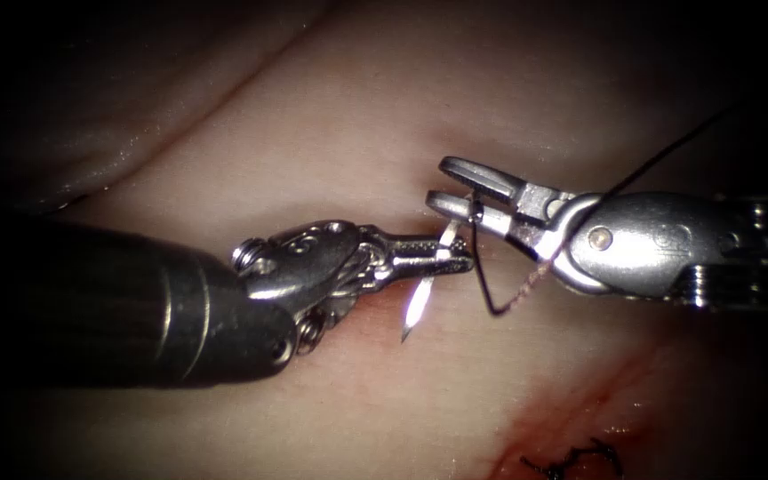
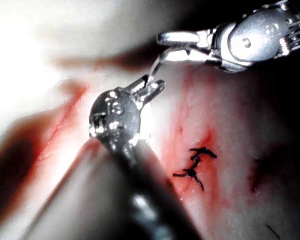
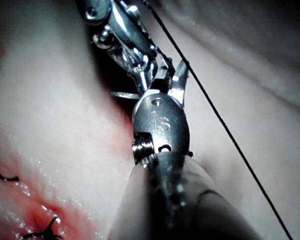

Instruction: Wound Closure

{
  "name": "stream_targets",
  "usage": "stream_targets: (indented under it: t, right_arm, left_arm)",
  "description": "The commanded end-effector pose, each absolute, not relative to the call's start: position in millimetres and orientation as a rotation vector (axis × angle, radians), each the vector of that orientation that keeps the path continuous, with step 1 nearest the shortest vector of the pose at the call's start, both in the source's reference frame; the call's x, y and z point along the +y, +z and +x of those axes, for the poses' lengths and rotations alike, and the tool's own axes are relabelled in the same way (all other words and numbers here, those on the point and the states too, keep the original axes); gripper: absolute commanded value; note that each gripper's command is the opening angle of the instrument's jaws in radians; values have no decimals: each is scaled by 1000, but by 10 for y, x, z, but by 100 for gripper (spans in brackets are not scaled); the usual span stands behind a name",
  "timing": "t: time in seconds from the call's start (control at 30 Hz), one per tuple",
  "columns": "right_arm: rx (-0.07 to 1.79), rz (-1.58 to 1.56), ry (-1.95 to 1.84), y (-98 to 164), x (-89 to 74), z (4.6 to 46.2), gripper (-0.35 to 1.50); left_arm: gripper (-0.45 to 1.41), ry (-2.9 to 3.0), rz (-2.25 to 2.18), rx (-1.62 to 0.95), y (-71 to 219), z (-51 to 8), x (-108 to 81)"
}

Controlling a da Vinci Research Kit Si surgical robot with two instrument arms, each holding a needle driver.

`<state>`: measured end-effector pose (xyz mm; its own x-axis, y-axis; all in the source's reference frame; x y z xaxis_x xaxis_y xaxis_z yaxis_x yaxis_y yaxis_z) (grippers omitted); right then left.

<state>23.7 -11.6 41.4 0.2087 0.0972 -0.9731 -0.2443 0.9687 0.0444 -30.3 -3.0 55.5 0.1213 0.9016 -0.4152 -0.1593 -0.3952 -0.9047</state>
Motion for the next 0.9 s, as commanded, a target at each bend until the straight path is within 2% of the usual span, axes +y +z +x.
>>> stream_targets:
  t: [0.03, 0.07, 0.1, 0.13, 0.17, 0.23, 0.3, 0.47, 0.7, 0.9]
  right_arm:
    - [1340, -122, 245, 420, -118, 241, -35]
    - [1337, -118, 248, 421, -117, 240, -35]
    - [1350, -95, 253, 423, -116, 237, -35]
    - [1350, -95, 253, 423, -116, 237, -35]
    - [1376, -74, 243, 426, -116, 234, -35]
    - [1428, -36, 210, 426, -116, 233, -35]
    - [1460, -15, 192, 427, -116, 233, -35]
    - [1490, -6, 144, 443, -107, 242, -35]
    - [1498, -1, -12, 470, -111, 270, -35]
    - [1529, -8, -150, 480, -115, 288, -35]
  left_arm:
    - [-45, 1435, -1466, -777, 560, -309, -33]
    - [-37, 1429, -1463, -780, 560, -310, -33]
    - [19, 1428, -1461, -775, 559, -313, -34]
    - [19, 1428, -1461, -775, 559, -313, -34]
    - [61, 1440, -1457, -739, 557, -315, -36]
    - [111, 1451, -1458, -718, 552, -316, -38]
    - [120, 1448, -1458, -717, 550, -315, -39]
    - [126, 1460, -1451, -708, 540, -312, -44]
    - [126, 1555, -1400, -705, 534, -296, -70]
    - [123, 1681, -1279, -528, 528, -260, -105]
